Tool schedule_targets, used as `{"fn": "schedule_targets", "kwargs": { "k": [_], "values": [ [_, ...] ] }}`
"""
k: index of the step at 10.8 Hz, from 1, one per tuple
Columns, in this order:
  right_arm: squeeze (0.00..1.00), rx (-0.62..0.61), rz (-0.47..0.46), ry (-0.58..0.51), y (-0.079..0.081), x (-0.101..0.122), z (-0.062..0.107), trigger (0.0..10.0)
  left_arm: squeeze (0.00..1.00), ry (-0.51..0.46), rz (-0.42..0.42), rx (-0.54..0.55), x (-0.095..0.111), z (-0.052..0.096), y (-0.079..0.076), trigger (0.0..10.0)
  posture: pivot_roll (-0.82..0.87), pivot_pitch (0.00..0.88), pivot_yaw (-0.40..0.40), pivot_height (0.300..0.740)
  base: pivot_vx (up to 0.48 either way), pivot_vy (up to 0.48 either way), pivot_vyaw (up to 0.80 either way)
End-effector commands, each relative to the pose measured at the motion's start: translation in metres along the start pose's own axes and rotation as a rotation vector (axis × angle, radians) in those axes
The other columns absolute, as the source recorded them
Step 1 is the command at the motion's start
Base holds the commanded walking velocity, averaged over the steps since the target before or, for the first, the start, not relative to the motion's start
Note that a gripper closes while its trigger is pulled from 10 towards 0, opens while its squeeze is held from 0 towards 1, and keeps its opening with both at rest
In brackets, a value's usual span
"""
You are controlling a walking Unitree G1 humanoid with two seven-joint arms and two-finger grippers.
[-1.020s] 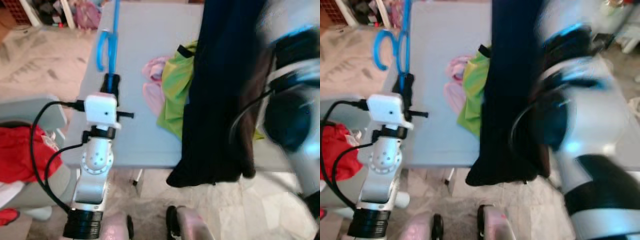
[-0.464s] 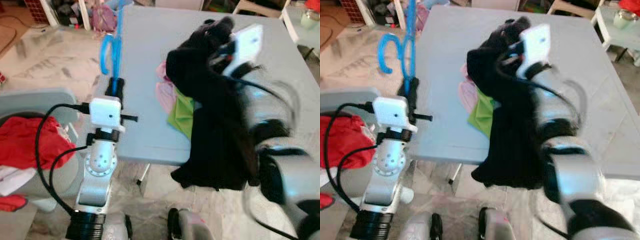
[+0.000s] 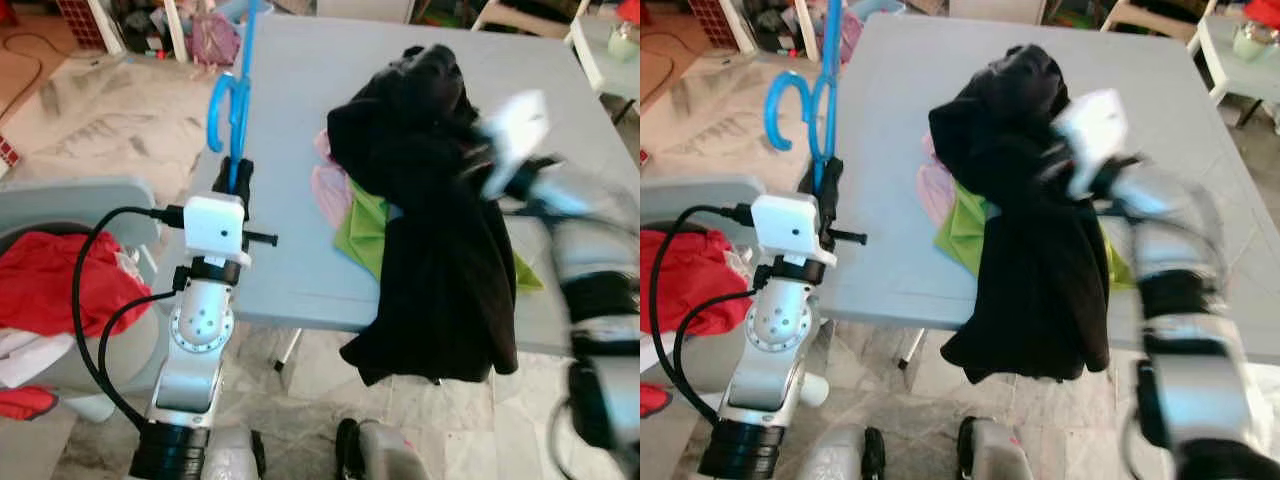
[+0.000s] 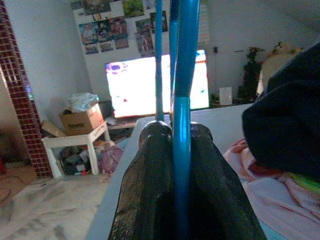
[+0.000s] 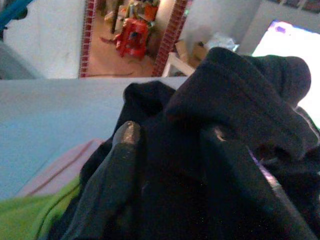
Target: Hang hanger
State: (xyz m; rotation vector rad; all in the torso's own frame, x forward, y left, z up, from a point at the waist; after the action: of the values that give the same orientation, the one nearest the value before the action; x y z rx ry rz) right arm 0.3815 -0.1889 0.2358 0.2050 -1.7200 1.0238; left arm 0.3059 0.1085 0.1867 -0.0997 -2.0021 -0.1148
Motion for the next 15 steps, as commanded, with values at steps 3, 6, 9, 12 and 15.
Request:
{"fn": "schedule_targets", "kwargs": {
  "k": [3,6,9,12,15],
  "values": [
    [1.0,0.184,-0.249,0.003,0.012,0.001,0.039,10.0,0.0,0.123,0.009,-0.003,-0.025,0.01,-0.001,10.0,0.04,0.171,-0.028,0.74,0.0,0.0,0.0],
    [1.0,0.393,-0.472,0.105,0.034,-0.009,0.115,10.0,0.0,0.138,0.008,-0.006,-0.028,0.014,0.002,10.0,0.03,0.179,-0.028,0.74,0.0,0.0,0.0],
    [1.0,0.519,-0.585,0.306,0.073,-0.032,0.157,10.0,0.0,0.143,0.023,-0.024,-0.028,0.015,-0.004,10.0,0.02,0.183,-0.021,0.74,0.0,0.0,0.0],
    [1.0,0.543,-0.647,0.393,0.117,-0.065,0.145,10.0,0.0,0.143,0.025,-0.028,-0.027,0.013,-0.004,10.0,0.04,0.181,-0.02,0.74,0.0,0.0,0.0],
    [1.0,0.187,-0.456,0.584,0.116,-0.126,0.093,10.0,0.0,0.144,0.021,-0.024,-0.026,0.013,-0.003,10.0,0.05,0.179,-0.022,0.74,0.0,0.0,0.0]
  ]
}}
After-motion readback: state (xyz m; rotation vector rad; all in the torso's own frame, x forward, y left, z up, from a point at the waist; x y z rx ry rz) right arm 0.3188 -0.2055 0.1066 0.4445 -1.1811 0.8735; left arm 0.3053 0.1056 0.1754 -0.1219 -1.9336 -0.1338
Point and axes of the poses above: a point about 5 cm out from each wrist's last joint towards the gripper, its own z axis pointing back from the gripper into the wrist, its own x axis along the axis of the wrist's last joint, y = z × x, the point moved 3 cm from there along -z, pointing out of the wrist towards the gripper, and after that the axes turned 8 degrees about z, right-handed, at the moved point
